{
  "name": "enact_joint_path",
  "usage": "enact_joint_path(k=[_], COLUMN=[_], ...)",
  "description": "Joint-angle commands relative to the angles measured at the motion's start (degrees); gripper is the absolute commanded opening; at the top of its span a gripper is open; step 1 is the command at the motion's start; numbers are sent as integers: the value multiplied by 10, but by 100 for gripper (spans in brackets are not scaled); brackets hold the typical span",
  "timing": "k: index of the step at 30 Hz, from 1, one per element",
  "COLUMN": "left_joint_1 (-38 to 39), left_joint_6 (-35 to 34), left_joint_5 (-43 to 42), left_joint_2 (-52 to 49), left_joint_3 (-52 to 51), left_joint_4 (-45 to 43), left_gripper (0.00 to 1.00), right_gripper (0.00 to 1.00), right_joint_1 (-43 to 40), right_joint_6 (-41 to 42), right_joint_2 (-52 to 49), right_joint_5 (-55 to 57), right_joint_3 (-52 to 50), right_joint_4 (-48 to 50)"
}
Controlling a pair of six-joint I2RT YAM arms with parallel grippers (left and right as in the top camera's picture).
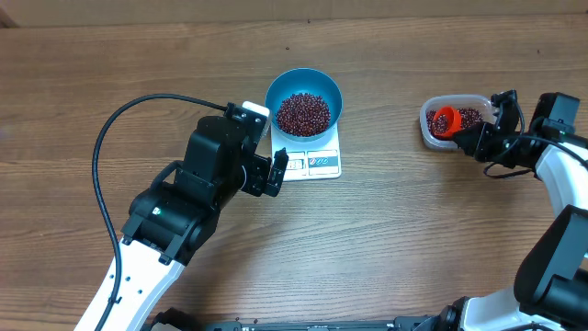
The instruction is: Scoop item into bowl and weigh 150g on scale
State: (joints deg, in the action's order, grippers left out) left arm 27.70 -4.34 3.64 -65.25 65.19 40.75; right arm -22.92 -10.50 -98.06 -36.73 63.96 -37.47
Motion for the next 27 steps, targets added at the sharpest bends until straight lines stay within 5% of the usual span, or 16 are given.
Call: enact_joint_path(k=[1,27], left_joint_1=[-3,-3], left_joint_6=[-4,-4], left_joint_5=[-5,-5], left_joint_2=[0,0], left_joint_3=[1,1], left_joint_4=[0,0], left_gripper=[99,100], right_gripper=[4,4], right_joint_1=[-4,-62], right_joint_6=[2,2], right_joint_2=[-3,35], right_joint_5=[-16,-86], right_joint_3=[0,33], right_joint_4=[-4,-32])
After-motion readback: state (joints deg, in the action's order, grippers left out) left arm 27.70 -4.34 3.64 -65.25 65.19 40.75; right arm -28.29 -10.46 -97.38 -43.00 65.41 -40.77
